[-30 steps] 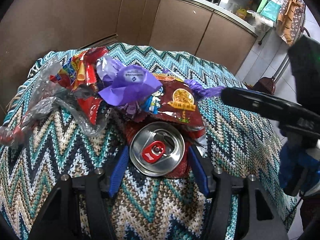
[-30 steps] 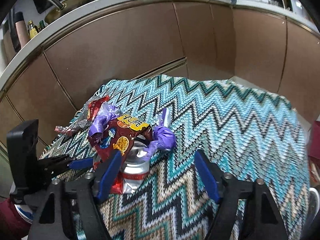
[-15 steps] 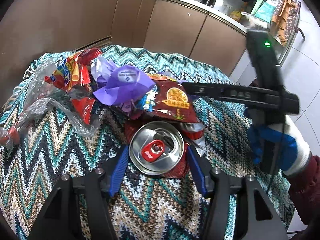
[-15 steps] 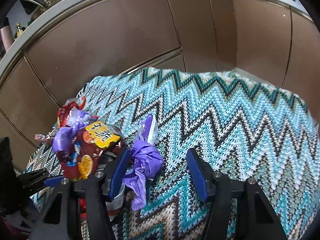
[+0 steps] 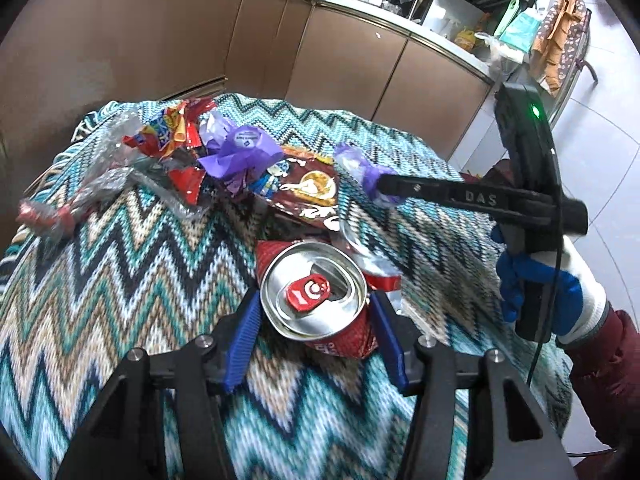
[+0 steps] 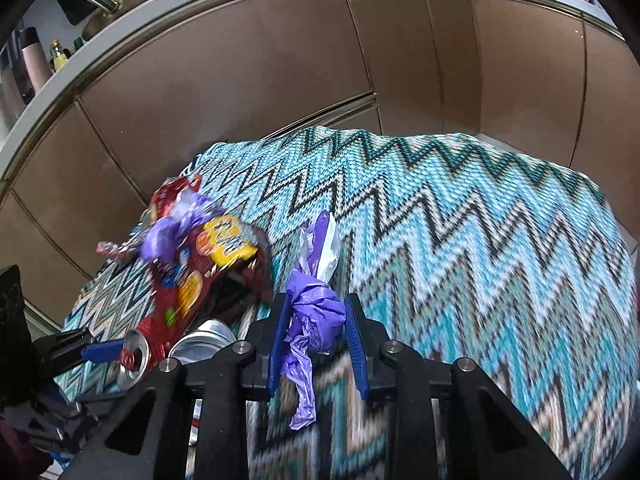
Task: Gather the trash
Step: 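Grasp the crushed red can with the left gripper while the right gripper grasps the purple wrapper, then carry the red can and purple wrapper to the bin and open both grippers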
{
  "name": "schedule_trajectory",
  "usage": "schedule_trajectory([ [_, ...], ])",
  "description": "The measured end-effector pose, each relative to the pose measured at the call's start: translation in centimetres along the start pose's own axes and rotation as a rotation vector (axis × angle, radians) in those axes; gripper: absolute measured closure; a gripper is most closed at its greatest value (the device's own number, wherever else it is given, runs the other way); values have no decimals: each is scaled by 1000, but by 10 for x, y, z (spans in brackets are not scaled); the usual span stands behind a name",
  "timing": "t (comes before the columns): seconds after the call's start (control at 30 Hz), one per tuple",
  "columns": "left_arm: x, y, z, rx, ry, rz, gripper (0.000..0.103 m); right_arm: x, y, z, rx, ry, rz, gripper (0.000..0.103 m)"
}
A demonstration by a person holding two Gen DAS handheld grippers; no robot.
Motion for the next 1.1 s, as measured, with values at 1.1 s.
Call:
schedule_trajectory([
  [1.1,53,35,-140,-185,-71,-69,86,241,-126,-85,-242,-147,-306,77],
])
Point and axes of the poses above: each gripper's, at about its wrist camera, not at the fingertips, and x roughly against the way its jaws point, z to its left, y to its top, the point moved 5 cm from there along -x, roughly the way its jaws point, and after that the axes turned 2 degrees about -x, right-handed, at the moved point
